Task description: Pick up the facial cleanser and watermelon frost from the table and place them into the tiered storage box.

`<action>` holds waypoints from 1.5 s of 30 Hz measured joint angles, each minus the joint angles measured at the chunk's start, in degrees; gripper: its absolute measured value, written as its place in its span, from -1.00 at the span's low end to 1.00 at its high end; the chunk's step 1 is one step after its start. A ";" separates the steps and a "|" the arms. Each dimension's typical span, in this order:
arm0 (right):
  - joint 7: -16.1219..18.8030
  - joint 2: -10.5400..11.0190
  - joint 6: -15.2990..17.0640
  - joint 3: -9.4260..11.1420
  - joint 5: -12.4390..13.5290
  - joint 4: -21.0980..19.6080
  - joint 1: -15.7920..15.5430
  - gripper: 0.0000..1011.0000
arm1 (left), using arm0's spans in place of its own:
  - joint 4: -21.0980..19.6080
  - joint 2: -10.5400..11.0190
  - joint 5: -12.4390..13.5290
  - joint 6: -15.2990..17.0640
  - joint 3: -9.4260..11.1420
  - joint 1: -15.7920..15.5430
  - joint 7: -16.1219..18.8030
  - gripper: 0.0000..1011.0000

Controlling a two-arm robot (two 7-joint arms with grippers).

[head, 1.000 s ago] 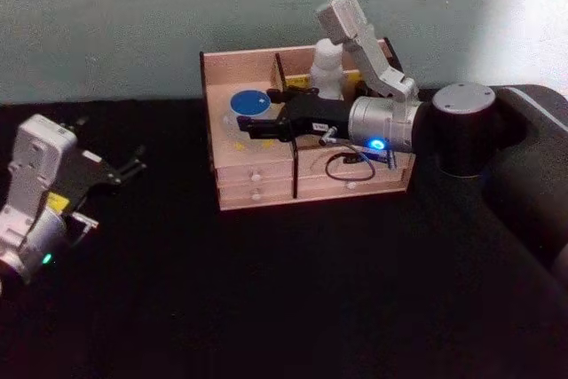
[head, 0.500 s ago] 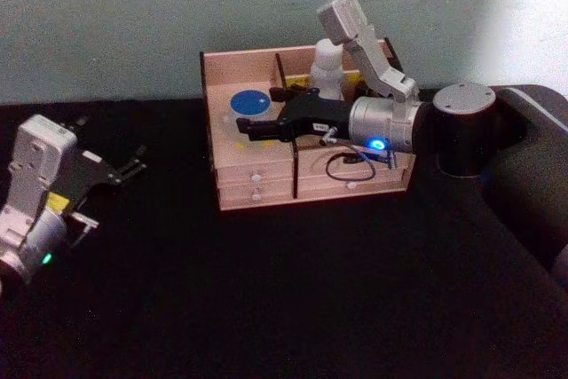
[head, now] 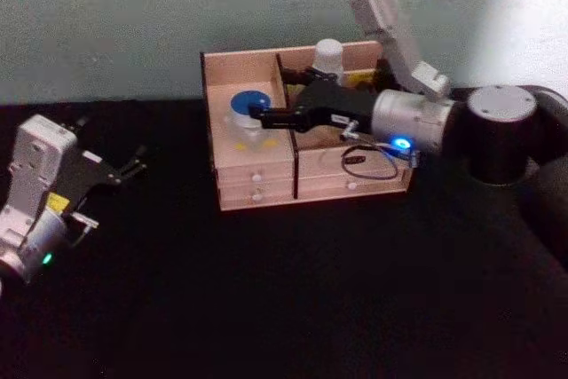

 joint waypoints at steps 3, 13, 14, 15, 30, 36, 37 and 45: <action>-0.26 2.70 0.59 1.24 1.44 -4.94 -2.64 0.98 | 0.00 0.00 0.00 0.00 0.00 0.00 0.00 0.98; -3.20 12.24 4.40 6.85 7.60 -17.73 -12.50 0.98 | 0.00 0.00 0.00 0.00 0.00 0.00 0.00 0.98; -3.65 12.94 4.70 7.31 7.97 -18.42 -13.20 0.98 | 0.00 0.00 0.00 0.00 0.00 0.00 0.00 0.98; -4.76 14.20 5.28 8.34 8.76 -19.92 -14.64 0.98 | 0.00 0.00 0.00 0.00 0.00 0.00 0.00 0.98; -24.30 17.27 4.78 18.13 7.84 -25.98 -27.23 0.98 | 0.00 0.00 0.00 0.00 0.00 0.00 0.00 0.98; -30.94 14.46 2.65 19.74 4.54 -24.98 -29.29 0.98 | 0.00 0.00 0.00 0.00 0.00 0.00 0.00 0.98; -31.56 14.08 2.47 19.80 4.14 -24.75 -29.42 0.98 | 0.00 0.00 0.00 0.00 0.00 0.00 0.00 0.98; -36.08 10.82 0.95 19.08 -0.46 -21.11 -29.82 0.98 | 0.00 0.00 0.00 0.00 0.00 0.00 0.00 0.98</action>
